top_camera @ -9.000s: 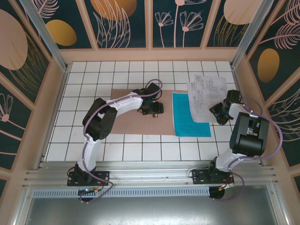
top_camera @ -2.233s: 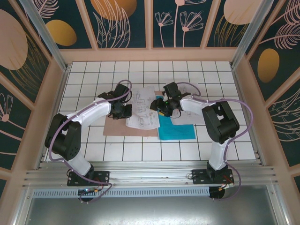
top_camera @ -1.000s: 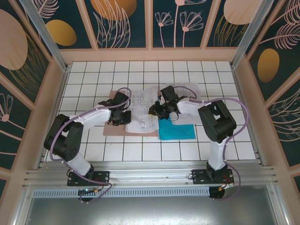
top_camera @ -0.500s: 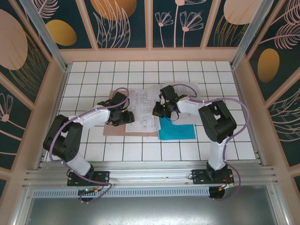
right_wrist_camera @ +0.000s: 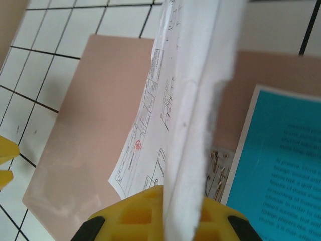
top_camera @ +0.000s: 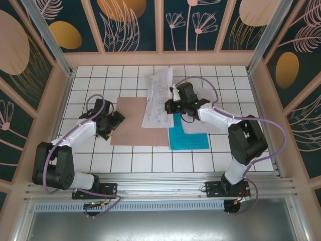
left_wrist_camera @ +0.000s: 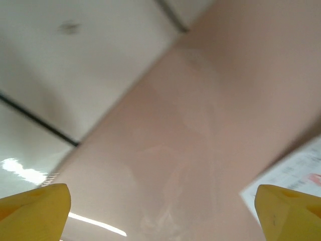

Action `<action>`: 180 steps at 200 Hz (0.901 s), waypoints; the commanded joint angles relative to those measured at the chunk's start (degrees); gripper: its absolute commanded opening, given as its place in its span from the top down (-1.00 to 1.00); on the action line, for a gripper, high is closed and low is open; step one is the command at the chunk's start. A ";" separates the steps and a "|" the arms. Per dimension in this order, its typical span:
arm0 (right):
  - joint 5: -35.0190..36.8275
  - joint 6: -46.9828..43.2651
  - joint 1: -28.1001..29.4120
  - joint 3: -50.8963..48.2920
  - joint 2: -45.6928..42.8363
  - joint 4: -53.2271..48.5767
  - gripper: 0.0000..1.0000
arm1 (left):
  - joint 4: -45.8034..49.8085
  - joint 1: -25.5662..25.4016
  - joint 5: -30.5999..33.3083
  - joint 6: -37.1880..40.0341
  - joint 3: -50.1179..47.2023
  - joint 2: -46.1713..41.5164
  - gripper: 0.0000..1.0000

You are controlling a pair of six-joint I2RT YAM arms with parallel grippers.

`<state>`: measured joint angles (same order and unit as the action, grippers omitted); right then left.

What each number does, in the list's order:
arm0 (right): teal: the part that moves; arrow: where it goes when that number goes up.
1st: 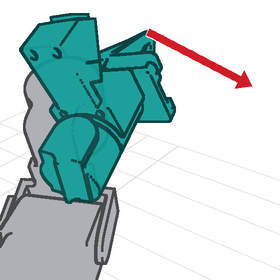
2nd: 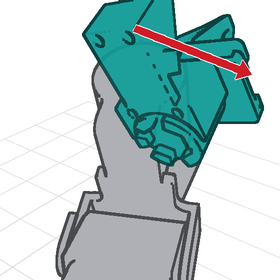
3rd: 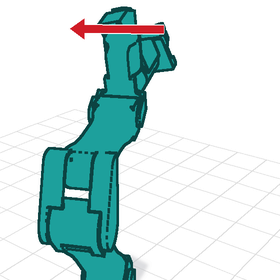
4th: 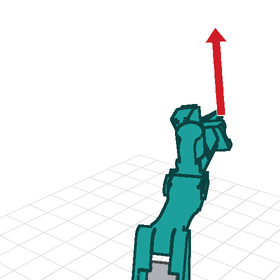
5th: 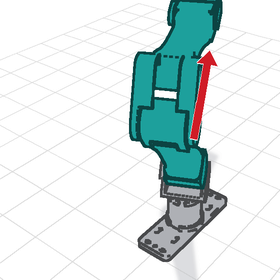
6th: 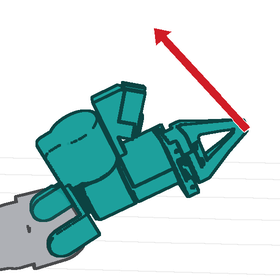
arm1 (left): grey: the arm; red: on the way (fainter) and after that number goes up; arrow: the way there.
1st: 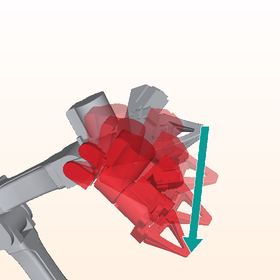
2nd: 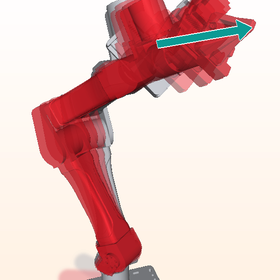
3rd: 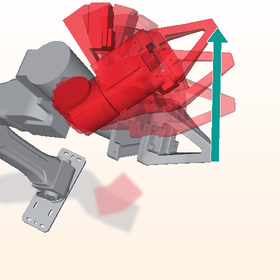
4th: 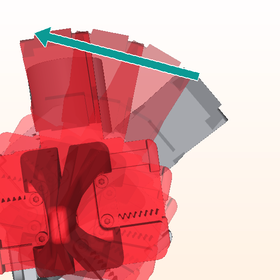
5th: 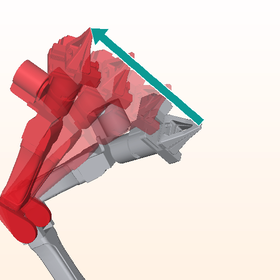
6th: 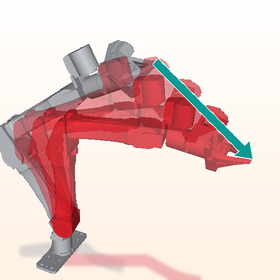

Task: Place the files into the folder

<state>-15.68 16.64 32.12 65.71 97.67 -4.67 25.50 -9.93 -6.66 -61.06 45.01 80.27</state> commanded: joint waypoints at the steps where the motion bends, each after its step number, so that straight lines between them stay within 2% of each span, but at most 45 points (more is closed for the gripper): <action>1: -2.42 -6.07 -0.48 -1.77 -2.26 6.19 1.00 | -1.42 2.82 -2.56 -4.70 -3.04 -1.51 -0.92; 56: -7.70 -7.07 -0.45 -4.24 -2.74 10.01 1.00 | -5.15 4.22 -5.36 -7.91 -7.26 -2.76 -0.98; 180: -15.17 -2.61 -0.48 -10.23 -2.81 16.66 1.00 | -6.68 4.22 -7.06 -7.79 -5.90 -0.90 -0.98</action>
<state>-28.08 11.97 31.86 56.88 96.68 8.27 19.46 -5.98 -12.84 -68.69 38.35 78.17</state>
